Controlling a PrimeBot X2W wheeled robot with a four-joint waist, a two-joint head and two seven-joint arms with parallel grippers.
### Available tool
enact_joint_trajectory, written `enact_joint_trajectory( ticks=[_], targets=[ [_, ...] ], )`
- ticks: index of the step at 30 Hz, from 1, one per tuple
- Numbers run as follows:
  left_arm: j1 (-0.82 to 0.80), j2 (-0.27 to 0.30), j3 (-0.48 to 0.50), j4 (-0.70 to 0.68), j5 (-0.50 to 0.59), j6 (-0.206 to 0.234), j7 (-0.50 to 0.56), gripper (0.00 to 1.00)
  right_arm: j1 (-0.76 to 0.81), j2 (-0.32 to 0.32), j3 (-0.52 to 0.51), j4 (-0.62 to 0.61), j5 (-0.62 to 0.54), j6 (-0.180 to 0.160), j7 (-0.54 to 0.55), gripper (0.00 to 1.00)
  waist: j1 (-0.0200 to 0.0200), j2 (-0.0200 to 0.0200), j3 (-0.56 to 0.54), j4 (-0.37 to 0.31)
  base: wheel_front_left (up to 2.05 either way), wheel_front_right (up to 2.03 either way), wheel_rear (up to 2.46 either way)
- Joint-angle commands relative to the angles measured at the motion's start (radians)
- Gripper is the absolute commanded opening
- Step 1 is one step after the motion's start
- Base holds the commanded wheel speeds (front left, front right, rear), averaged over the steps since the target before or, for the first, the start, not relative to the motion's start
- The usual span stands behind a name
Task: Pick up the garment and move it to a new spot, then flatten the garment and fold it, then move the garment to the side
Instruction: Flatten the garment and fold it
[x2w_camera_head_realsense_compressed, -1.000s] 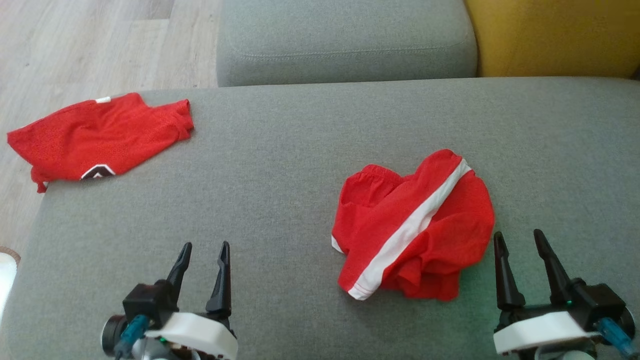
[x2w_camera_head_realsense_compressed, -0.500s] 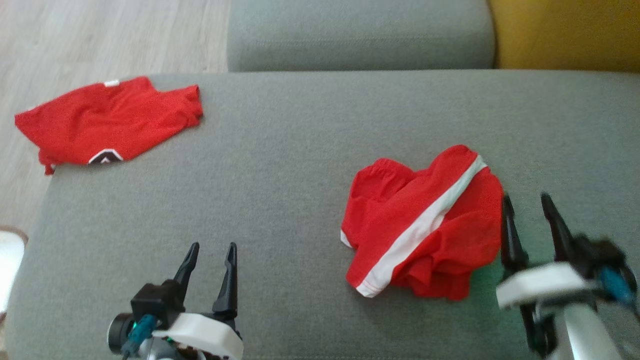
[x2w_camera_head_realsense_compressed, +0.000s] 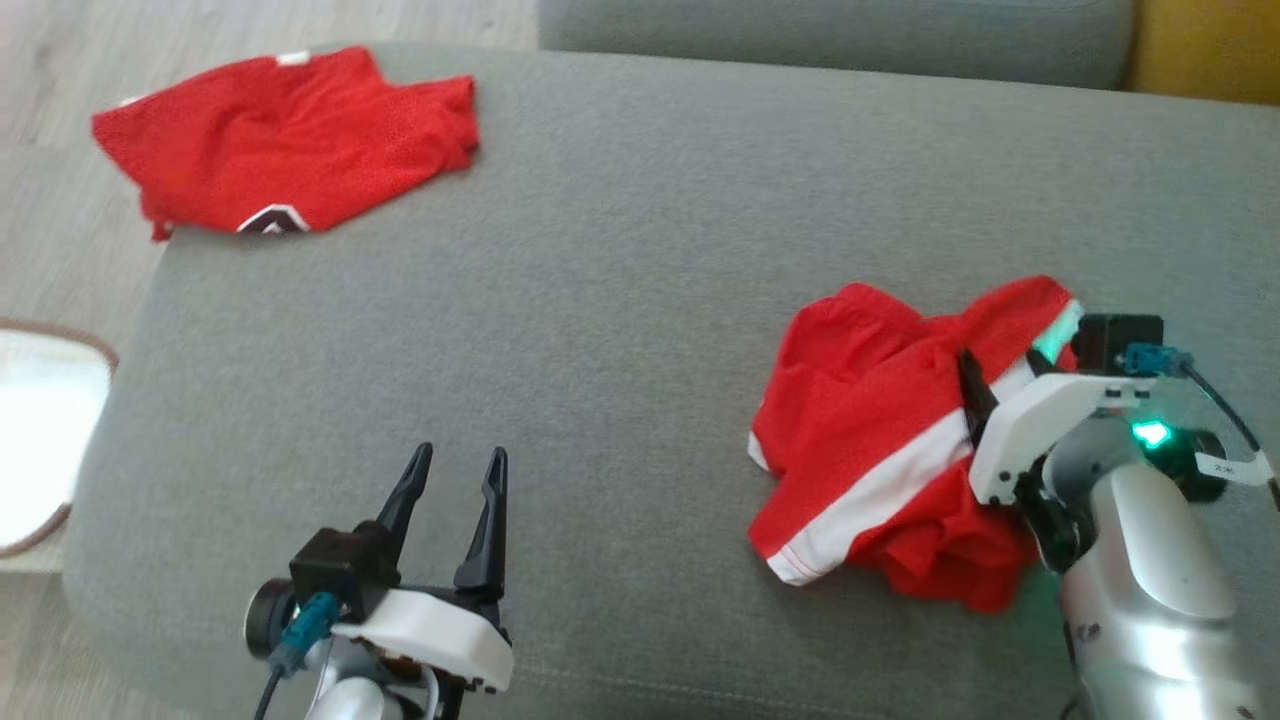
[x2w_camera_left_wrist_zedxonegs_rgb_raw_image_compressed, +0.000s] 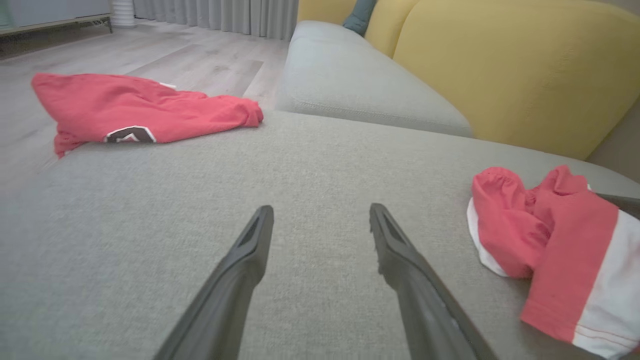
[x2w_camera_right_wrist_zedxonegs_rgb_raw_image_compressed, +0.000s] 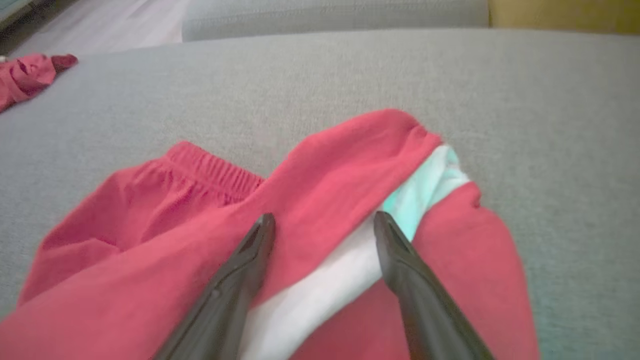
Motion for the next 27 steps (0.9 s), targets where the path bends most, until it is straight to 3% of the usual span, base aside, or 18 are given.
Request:
enact_joint_trajectory(
  ticks=[1, 2, 3, 4, 6, 13, 17, 21, 27],
  targets=[
    [-0.042, -0.003, 0.027, -0.025, 0.003, 0.002, -0.012, 1.00, -0.040, -0.004, 0.014, -0.019, -0.008, -0.001, 0.009, 1.00, -0.0001, 0.0000, 0.012, 0.017, 0.00, 0.00, 0.00],
    [-0.043, -0.004, 0.027, -0.023, 0.002, 0.002, -0.012, 1.00, -0.045, -0.004, 0.008, -0.009, -0.008, -0.001, 0.018, 1.00, -0.0001, 0.0000, 0.013, 0.022, 0.00, 0.00, 0.00],
    [-0.044, -0.005, 0.028, -0.022, 0.002, 0.003, -0.012, 1.00, -0.048, -0.004, 0.006, 0.000, -0.004, -0.001, 0.026, 0.80, -0.0001, 0.0000, 0.013, 0.026, 0.00, 0.00, 0.00],
    [-0.045, -0.005, 0.029, -0.021, 0.002, 0.003, -0.012, 1.00, -0.050, -0.004, 0.006, 0.009, 0.002, -0.001, 0.033, 0.48, -0.0001, 0.0000, 0.013, 0.029, 0.00, 0.00, 0.00],
    [-0.046, -0.006, 0.031, -0.019, 0.003, 0.002, -0.012, 1.00, -0.053, -0.004, 0.008, 0.020, 0.008, -0.001, 0.039, 0.00, -0.0001, 0.0000, 0.011, 0.034, 0.00, 0.00, 0.00],
    [-0.048, -0.007, 0.035, -0.016, 0.010, -0.001, -0.012, 1.00, -0.069, -0.004, 0.016, 0.013, 0.016, -0.001, -0.014, 0.00, -0.0001, 0.0000, 0.006, 0.041, 0.00, 0.00, 0.00],
    [-0.049, -0.007, 0.039, -0.014, 0.013, -0.003, -0.012, 1.00, -0.096, -0.004, 0.073, -0.022, 0.028, -0.001, -0.078, 0.00, -0.0001, 0.0000, 0.006, 0.039, 0.00, 0.00, 0.00],
    [-0.050, -0.008, 0.039, -0.014, 0.018, -0.003, -0.012, 1.00, -0.130, -0.004, 0.214, -0.069, 0.063, -0.001, -0.128, 0.00, -0.0001, 0.0000, 0.004, 0.036, 0.00, 0.00, 0.00],
    [-0.053, -0.008, 0.034, -0.011, 0.019, -0.007, -0.012, 1.00, -0.138, -0.004, 0.522, -0.142, 0.170, -0.001, -0.127, 0.00, -0.0001, 0.0000, 0.002, 0.043, 0.00, 0.00, 0.00]
  ],
)
